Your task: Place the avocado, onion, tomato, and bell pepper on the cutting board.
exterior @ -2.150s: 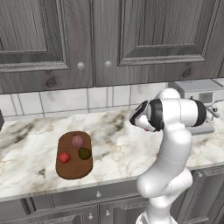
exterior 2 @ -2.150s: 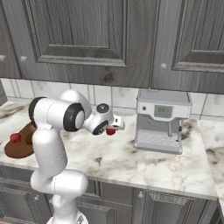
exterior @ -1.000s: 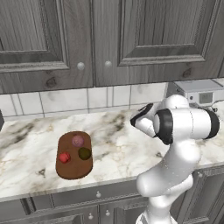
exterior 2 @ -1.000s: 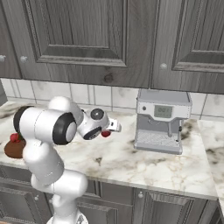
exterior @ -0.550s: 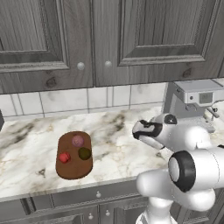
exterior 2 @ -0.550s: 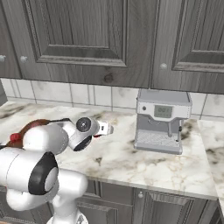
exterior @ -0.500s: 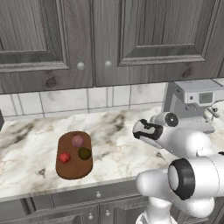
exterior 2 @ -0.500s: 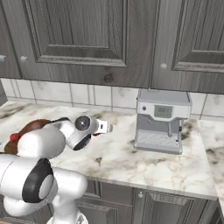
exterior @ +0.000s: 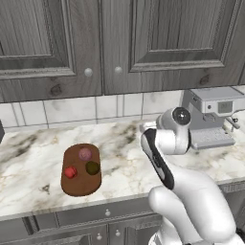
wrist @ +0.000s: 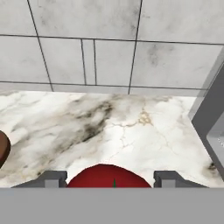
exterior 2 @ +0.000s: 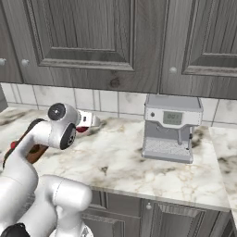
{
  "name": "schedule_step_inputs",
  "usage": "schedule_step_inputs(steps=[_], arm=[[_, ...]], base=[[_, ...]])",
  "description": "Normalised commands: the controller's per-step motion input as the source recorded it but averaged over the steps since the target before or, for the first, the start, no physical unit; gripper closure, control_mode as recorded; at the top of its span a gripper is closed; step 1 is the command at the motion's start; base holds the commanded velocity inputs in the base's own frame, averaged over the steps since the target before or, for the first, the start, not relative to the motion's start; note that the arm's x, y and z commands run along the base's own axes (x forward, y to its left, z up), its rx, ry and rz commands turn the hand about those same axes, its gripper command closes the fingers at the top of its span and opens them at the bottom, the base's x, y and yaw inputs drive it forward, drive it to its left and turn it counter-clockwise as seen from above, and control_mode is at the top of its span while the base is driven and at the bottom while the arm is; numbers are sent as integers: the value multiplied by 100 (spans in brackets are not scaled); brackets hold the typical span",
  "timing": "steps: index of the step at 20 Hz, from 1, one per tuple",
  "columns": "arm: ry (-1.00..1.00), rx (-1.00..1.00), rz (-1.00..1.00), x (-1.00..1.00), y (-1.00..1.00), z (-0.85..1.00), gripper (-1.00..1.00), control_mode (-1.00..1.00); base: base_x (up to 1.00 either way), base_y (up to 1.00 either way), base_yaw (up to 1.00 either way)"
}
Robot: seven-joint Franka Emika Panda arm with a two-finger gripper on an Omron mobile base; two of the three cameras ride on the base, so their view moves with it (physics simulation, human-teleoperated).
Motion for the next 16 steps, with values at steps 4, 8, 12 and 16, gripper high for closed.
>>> schedule_step_inputs(steps=[4,8,12,16], arm=[[5,0,0,-69,60,46,100,-100],[5,0,0,-84,52,23,100,-100],[6,0,1,-90,46,16,100,-100],[6,0,2,-88,33,13,100,-100]], base=[[0,0,0],[0,0,0],[0,0,0],[0,0,0]])
